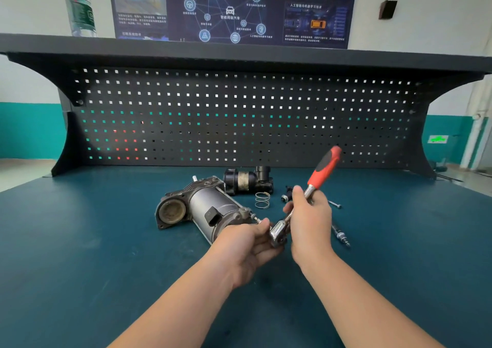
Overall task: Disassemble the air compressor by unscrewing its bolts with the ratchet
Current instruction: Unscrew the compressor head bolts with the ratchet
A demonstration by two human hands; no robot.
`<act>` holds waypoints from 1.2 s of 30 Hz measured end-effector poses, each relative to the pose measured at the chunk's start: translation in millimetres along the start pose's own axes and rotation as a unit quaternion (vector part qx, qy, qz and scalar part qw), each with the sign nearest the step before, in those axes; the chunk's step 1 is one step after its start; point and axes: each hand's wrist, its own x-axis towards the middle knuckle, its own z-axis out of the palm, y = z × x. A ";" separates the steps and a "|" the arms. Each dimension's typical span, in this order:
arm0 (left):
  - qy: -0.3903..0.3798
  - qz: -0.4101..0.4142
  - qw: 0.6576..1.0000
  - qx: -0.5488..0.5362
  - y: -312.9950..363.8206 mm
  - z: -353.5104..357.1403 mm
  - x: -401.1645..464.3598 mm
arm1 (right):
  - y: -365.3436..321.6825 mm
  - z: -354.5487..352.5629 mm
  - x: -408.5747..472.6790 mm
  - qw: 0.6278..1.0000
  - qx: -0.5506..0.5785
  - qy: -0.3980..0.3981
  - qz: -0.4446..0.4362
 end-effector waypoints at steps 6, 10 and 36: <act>0.006 -0.001 0.999 0.053 -0.8 -2.4 -3.3 | -10.2 0.3 -17.8 0.950 -0.123 -0.113 -0.264; -0.012 -0.012 1.000 0.021 0.4 -7.1 -2.6 | -11.3 1.2 -31.2 0.822 -0.255 -0.206 -0.465; -0.013 -0.019 1.000 0.016 0.6 -4.6 1.7 | 0.9 1.3 -6.0 0.999 -0.012 0.021 -0.043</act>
